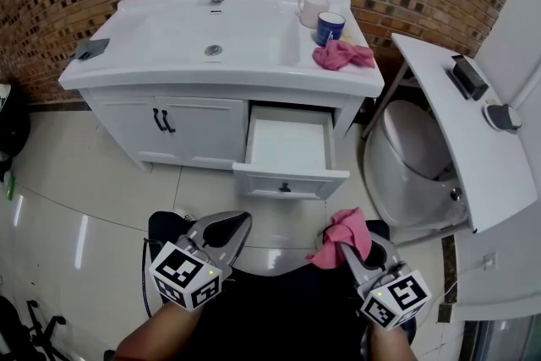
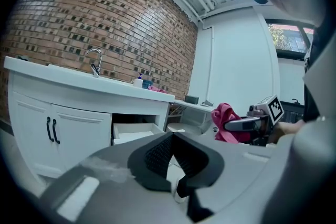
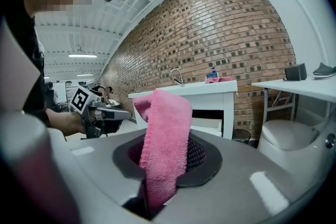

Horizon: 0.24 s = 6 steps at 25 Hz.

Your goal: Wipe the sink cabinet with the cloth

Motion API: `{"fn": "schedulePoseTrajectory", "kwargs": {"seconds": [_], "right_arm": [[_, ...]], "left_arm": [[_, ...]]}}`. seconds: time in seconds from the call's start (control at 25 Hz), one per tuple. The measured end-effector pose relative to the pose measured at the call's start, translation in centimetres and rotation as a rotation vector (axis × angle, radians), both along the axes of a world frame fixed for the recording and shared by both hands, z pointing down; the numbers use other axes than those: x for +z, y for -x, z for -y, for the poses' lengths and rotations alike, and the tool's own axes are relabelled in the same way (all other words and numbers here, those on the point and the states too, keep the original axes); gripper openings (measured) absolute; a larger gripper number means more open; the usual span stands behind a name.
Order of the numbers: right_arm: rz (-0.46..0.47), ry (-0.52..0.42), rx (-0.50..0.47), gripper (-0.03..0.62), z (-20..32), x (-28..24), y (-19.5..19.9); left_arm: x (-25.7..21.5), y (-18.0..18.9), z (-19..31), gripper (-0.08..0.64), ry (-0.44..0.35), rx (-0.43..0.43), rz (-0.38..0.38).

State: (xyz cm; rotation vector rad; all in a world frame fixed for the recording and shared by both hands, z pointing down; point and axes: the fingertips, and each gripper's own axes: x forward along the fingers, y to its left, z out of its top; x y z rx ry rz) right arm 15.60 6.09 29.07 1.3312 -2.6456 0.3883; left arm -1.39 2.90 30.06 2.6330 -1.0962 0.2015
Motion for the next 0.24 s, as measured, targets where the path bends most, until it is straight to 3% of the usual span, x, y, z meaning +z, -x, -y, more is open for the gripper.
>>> {"fn": "schedulePoseTrajectory", "kwargs": {"seconds": [0.24], "right_arm": [[-0.006, -0.001, 0.001, 0.092, -0.1, 0.19, -0.1]], "left_arm": [[0.27, -0.16, -0.06, 0.004, -0.003, 0.0, 0.009]]}}
